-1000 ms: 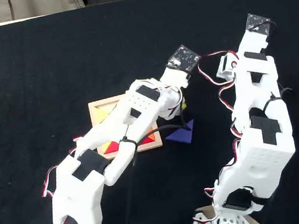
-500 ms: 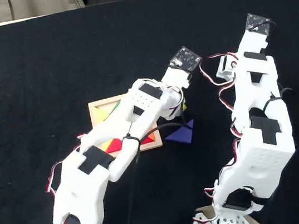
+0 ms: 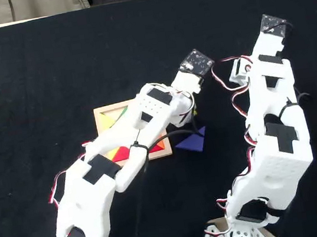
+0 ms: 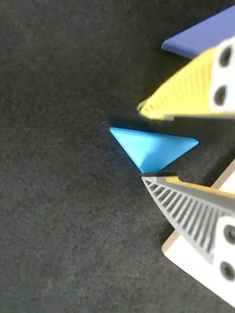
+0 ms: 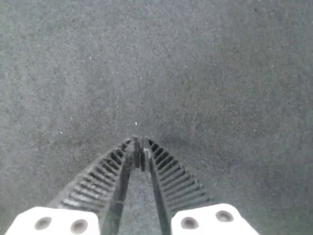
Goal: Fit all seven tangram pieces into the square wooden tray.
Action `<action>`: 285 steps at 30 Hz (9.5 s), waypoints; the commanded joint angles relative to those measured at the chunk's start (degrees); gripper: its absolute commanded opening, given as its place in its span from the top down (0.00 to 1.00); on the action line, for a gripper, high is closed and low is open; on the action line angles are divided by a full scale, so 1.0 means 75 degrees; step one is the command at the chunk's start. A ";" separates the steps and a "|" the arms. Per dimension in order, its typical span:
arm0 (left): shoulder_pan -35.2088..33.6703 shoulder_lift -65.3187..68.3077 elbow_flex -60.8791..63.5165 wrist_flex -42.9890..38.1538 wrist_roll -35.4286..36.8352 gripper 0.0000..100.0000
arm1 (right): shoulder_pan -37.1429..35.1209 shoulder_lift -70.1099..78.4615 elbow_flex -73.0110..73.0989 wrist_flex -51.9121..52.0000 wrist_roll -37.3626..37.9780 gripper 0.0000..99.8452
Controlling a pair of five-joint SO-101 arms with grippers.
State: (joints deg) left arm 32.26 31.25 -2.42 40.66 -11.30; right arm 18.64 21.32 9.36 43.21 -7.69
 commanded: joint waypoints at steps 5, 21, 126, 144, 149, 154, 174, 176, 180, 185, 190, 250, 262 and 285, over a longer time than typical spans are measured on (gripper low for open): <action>-0.0018 -0.0082 -0.0451 0.0047 -0.0059 0.85 | -0.0094 -0.0053 -0.0428 -0.0129 0.0082 0.99; -0.0135 -0.0141 -0.0381 0.0035 -0.0059 0.93 | -0.0117 -0.0053 -0.0416 -0.0129 0.0094 0.99; -0.0545 0.0047 -0.1506 0.1489 0.2297 0.84 | -0.0152 -0.0053 -0.0440 -0.0129 0.0094 0.99; -0.0580 0.2098 -0.4308 0.3294 0.2274 0.84 | -0.0152 -0.0053 -0.0428 -0.0129 0.0094 0.99; -0.0592 0.2356 -0.4648 0.3352 0.2321 0.85 | -0.0152 -0.0053 -0.0428 -0.0129 0.0094 0.99; -0.0592 0.2356 -0.4695 0.3317 0.2297 0.93 | -0.0152 -0.0053 -0.0428 -0.0129 0.0094 0.99; -0.1541 -0.1020 -0.4624 0.7150 0.2274 0.97 | -0.0152 -0.0053 -0.0416 -0.0129 0.0094 0.99; -0.2022 -0.1043 -0.4624 0.7549 0.2262 0.97 | -0.0152 -0.0053 -0.0416 -0.0129 0.0094 0.99; -0.2878 -0.0738 -0.4612 0.7783 0.1852 0.97 | -0.0152 -0.0053 -0.0416 -0.0129 0.0094 0.99; -0.3065 -0.0246 -0.4577 0.7303 0.1371 0.97 | -0.0152 -0.0053 -0.0416 -0.0129 0.0094 0.99; -0.2889 0.0481 -0.4577 0.6963 0.1289 0.97 | -0.0152 -0.0053 -0.0416 -0.0129 0.0094 0.99; -0.3475 0.1723 -0.6664 0.8029 0.0750 0.74 | -0.0270 -0.0053 -0.0428 -0.0129 0.0305 0.99; -0.3675 0.0938 -0.4835 0.7982 -0.0539 0.74 | -0.0281 -0.0053 -0.0416 -0.0129 0.0305 0.99; -0.4741 0.0738 -0.5128 0.7994 -0.2801 0.74 | -0.0281 -0.0053 -0.0416 -0.0129 0.0305 0.99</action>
State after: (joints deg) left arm 0.53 41.10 -38.73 98.51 -25.63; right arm 17.67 21.32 9.36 43.21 -5.93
